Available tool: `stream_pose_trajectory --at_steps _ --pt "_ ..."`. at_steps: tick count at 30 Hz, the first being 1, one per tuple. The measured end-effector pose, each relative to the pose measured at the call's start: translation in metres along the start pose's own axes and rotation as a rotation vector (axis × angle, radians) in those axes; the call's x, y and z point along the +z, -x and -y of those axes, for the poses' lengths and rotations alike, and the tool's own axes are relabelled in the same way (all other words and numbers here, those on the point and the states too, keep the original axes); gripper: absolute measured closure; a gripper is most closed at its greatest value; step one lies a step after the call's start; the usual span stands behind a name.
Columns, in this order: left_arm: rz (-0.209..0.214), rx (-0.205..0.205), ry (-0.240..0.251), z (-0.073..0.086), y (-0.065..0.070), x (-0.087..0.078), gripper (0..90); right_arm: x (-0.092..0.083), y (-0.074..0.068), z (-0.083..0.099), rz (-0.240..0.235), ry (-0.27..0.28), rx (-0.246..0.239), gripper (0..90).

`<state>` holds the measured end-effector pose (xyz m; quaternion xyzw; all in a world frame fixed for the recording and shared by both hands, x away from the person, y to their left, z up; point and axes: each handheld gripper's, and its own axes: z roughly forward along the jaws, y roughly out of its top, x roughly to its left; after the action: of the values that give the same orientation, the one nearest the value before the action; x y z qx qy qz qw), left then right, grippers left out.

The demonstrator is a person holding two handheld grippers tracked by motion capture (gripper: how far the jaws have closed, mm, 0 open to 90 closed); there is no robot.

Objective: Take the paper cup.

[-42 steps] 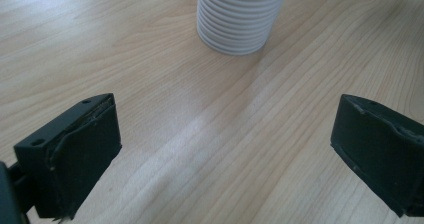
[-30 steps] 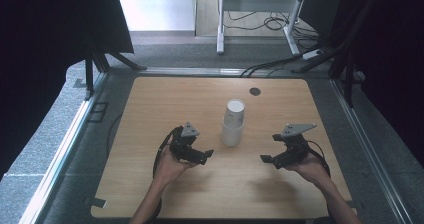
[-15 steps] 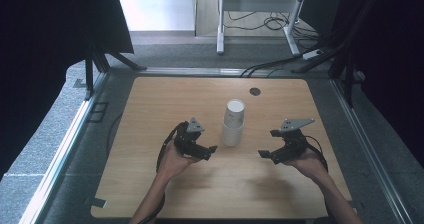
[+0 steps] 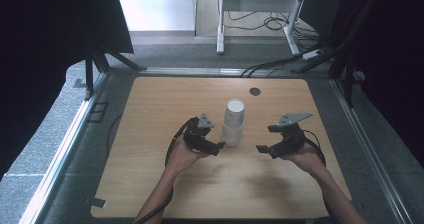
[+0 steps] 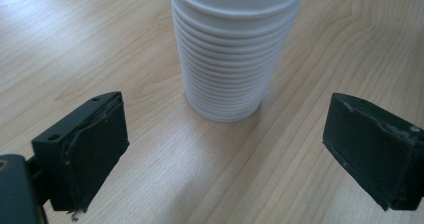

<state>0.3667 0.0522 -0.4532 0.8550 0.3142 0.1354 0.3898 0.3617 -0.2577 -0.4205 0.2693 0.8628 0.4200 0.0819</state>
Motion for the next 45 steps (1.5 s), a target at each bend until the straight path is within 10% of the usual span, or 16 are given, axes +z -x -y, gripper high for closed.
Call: stream_pose_trajectory --at_steps 45 --pt "0.049 -0.013 0.064 -0.031 -0.002 0.036 14.0 0.024 0.015 -0.062 -0.045 0.009 0.011 13.9"
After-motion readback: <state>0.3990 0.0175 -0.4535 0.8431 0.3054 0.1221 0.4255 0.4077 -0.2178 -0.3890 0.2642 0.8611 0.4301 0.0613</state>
